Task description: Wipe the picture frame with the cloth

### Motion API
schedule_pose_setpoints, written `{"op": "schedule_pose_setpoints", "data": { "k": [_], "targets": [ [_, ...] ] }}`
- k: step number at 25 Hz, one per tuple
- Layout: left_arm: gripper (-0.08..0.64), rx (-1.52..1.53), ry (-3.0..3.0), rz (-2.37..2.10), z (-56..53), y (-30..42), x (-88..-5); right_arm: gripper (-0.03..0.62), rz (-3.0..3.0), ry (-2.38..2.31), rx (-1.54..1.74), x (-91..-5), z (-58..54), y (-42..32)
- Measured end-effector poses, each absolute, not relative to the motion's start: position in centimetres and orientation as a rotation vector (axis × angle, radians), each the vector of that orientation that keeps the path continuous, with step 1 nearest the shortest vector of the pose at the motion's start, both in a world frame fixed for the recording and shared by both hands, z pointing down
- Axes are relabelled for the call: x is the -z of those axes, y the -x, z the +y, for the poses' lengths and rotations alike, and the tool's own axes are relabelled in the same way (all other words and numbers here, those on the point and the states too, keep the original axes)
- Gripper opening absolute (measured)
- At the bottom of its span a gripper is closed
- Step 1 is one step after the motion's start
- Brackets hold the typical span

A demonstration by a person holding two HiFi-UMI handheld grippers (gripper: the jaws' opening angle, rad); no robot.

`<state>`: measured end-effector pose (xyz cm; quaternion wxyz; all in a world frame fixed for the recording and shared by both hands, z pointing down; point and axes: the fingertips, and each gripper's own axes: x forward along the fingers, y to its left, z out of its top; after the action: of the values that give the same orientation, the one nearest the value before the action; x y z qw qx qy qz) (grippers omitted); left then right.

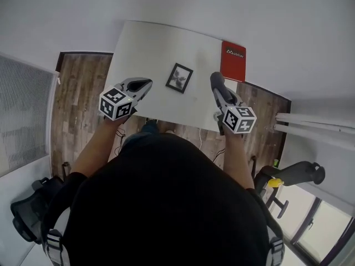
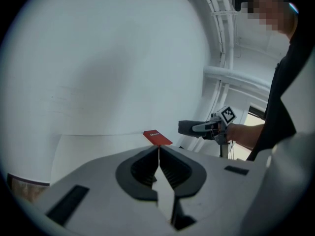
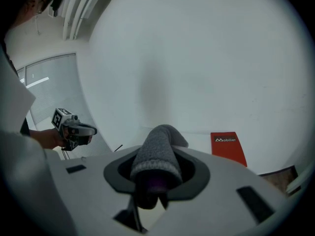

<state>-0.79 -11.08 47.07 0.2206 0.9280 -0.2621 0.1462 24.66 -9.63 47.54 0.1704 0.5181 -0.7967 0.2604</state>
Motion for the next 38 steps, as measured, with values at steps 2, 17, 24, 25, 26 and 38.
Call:
{"op": "schedule_pose_setpoints", "data": {
  "k": [2,17,24,25,26,38],
  "targets": [
    [0.012,-0.395,-2.557,-0.71,-12.7,1.2,-47.8,0.107,-2.239,-1.462,-0.732,-47.9,-11.1,-24.0],
    [0.012,-0.518,-2.564,-0.542,-18.2,1.5,-54.7,0.107,-2.165,-1.424,-0.717,-51.0,-17.5,-19.9],
    [0.012,-0.567,-2.598,-0.426,-19.3,0.8,-57.5,0.107,-2.108,-1.406,-0.752,-53.7,-19.8,-18.8],
    [0.012,-0.583,-2.603,-0.41,-19.2,0.6,-58.0,0.107,-2.101,-1.398,-0.751,-53.9,-20.0,-18.6],
    [0.012,-0.599,-2.608,-0.394,-19.0,0.4,-58.4,0.107,-2.094,-1.39,-0.749,-54.2,-20.2,-18.5],
    [0.012,-0.771,-2.68,-0.235,-16.9,-1.8,-63.7,0.107,-1.993,-1.219,-0.658,-59.4,-22.0,-16.2]
  ]
}}
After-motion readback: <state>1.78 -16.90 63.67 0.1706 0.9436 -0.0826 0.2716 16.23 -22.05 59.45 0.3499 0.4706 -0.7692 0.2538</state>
